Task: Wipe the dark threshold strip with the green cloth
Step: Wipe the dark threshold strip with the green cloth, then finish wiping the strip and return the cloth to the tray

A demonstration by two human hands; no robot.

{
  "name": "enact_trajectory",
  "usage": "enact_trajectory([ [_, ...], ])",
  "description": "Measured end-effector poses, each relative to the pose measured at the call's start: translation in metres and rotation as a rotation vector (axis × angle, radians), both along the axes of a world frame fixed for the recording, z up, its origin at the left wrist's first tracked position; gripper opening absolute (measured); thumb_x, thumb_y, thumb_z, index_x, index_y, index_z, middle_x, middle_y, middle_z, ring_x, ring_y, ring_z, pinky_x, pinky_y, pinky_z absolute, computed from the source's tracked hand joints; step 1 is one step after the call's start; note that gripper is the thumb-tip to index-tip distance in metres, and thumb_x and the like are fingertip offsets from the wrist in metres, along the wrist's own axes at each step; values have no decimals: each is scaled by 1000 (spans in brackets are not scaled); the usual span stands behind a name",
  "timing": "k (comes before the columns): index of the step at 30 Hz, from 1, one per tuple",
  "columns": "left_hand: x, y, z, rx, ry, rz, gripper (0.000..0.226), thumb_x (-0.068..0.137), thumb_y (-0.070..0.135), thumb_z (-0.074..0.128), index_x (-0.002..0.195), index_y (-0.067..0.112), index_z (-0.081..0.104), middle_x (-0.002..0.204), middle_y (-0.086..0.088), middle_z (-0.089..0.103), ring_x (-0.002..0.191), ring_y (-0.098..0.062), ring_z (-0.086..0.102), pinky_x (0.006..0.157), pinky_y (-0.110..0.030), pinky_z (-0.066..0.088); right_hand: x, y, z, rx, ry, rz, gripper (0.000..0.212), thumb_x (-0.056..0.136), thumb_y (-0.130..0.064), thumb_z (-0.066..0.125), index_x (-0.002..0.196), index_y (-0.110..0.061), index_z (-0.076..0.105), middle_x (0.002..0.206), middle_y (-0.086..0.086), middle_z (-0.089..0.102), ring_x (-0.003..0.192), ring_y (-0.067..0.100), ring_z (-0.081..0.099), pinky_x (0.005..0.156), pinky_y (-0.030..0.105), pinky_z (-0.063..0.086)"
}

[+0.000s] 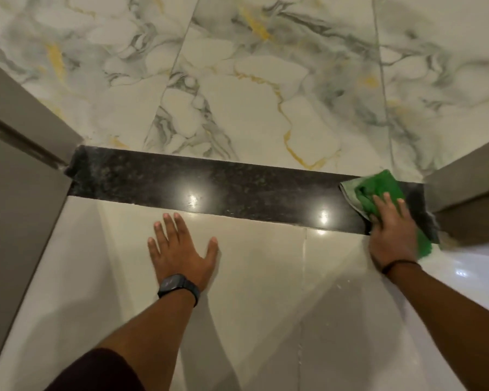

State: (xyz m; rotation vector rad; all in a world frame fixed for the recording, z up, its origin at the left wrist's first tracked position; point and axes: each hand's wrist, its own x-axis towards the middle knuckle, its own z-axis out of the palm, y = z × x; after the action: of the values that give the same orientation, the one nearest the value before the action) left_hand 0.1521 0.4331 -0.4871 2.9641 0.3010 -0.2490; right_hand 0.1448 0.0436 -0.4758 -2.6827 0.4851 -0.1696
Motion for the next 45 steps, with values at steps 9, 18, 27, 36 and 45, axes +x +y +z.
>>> enact_trajectory([
  [9,-26,-121,-1,-72,-1,-434,96,80,72,27,151,15,-5,161,-6,0,146,-25,-8,117,-46,-2,-36,41,19,211,-9,152,60,89,-38,48,142,-14,35,143,16,42,133,32,34,108,47,30],
  [18,-23,-120,9,-136,41,-550,97,79,73,26,150,15,-6,161,-5,-4,145,-19,-11,115,-35,-9,2,13,34,218,360,19,28,85,-38,63,94,-15,50,95,10,59,83,26,54,72,32,42],
  [27,-40,-145,147,-261,30,-635,85,80,66,43,143,8,35,151,-13,35,140,-28,28,114,-35,16,-69,14,166,308,182,76,22,93,-35,49,100,-21,34,85,15,64,73,37,60,65,47,50],
  [36,-118,-275,353,-377,103,-800,84,78,69,36,140,13,38,150,-11,37,137,-28,31,111,-40,24,-215,-87,404,648,-143,-444,18,88,-29,62,87,-29,44,83,-9,65,71,-2,63,58,17,50],
  [45,-157,-432,446,-492,171,-1046,78,83,63,42,144,17,31,153,-10,31,139,-25,27,111,-37,21,-257,-242,490,468,25,-557,17,90,-25,57,100,-26,43,85,-2,63,76,18,62,66,30,48],
])
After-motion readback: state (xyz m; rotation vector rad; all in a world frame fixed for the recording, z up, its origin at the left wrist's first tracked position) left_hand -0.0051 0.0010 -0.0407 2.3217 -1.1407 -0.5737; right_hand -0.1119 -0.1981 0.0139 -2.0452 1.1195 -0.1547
